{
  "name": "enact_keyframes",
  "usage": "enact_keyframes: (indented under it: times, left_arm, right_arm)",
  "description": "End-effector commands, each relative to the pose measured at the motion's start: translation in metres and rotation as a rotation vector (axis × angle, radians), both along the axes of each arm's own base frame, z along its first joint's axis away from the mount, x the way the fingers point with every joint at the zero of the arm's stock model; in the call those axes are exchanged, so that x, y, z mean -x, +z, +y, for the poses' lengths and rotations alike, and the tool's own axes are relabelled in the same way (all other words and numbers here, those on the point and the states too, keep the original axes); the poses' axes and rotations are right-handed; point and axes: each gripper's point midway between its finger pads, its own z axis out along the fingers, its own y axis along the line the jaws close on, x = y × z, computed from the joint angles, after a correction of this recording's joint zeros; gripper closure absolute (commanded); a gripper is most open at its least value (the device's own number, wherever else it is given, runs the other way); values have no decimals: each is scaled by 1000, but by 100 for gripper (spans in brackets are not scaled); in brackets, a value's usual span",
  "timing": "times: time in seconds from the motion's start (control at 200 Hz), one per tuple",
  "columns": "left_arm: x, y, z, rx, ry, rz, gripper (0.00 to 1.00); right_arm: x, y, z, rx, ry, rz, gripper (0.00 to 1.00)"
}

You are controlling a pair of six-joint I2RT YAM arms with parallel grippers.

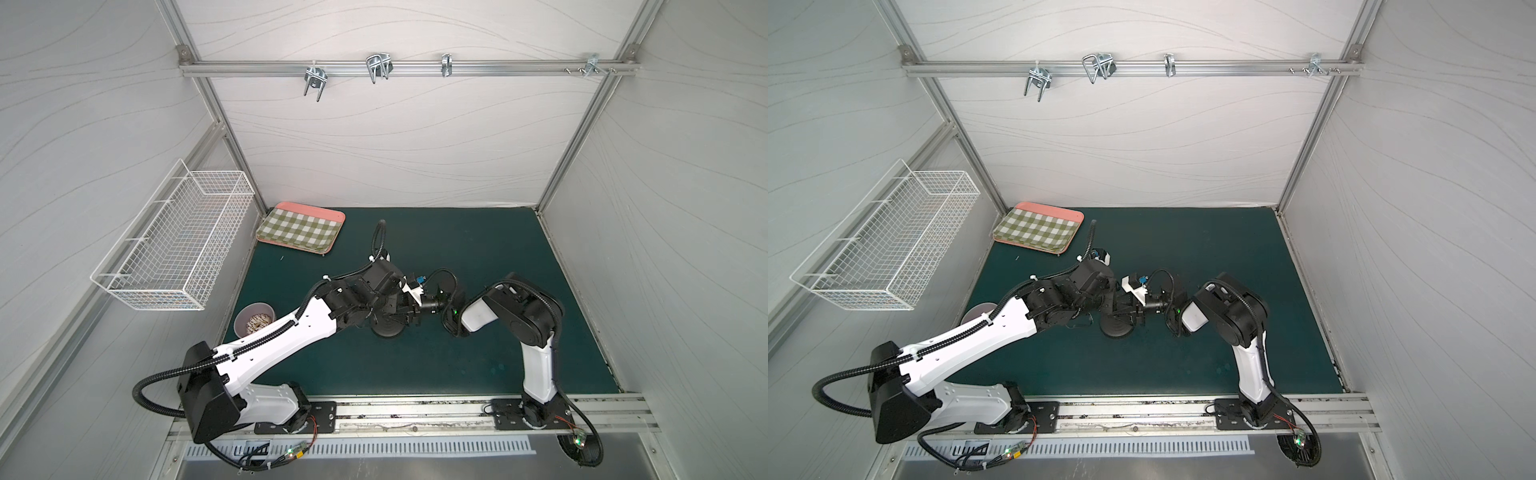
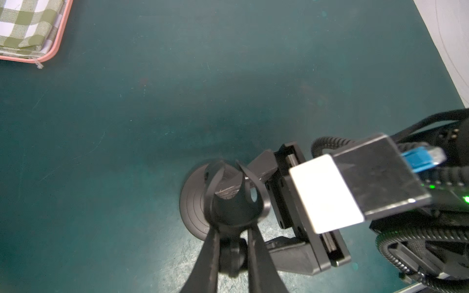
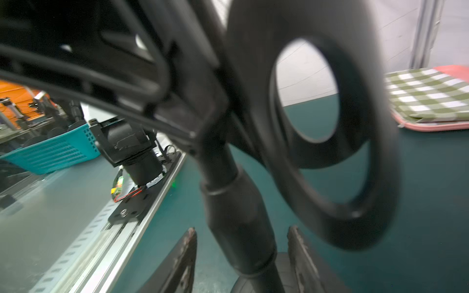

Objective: Assemble a microphone stand
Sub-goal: Screw the microphone stand pole into the microphone stand base.

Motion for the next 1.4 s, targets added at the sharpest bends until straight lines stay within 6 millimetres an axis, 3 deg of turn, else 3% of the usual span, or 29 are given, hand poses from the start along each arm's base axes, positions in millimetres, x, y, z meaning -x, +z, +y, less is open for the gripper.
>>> enact_keyframes:
  times: [0.0,0.175,0.35,0.52,0.765,0.89,0.955,1.05,1.161,1.291,1.391]
  left_arm:
    - [6,-4,-3,22,-13,37,82]
    - [6,-5,-4,23,-13,43,82]
    - [6,-5,-4,24,-11,42,82]
    - [6,-5,-4,23,-12,41,82]
    - [6,-5,-5,28,-15,42,82]
    - [7,-6,-5,25,-15,44,82]
    - [6,-6,-5,26,-15,43,82]
    - [6,-6,-4,25,-12,41,82]
    - [6,-6,-6,33,-13,43,82]
    - [6,-6,-6,33,-14,41,82]
    - [7,-5,-5,34,-14,40,81]
  right_arm:
    - [8,-16,0,30,53,0,47]
    - [0,-26,4,45,-14,-26,73]
    - [-13,-33,6,59,-226,-100,89]
    - [-22,-38,5,119,-484,-205,92]
    - [-43,-36,-2,280,-1036,-497,93]
    - [-36,-31,11,290,-1100,-549,97]
    - [-32,-27,14,271,-1092,-535,90]
    - [-27,-20,9,244,-1074,-496,55]
    - [-21,-17,4,227,-979,-488,27]
    - [3,-23,3,165,-685,-371,21]
    - [7,-23,-11,117,-510,-191,23]
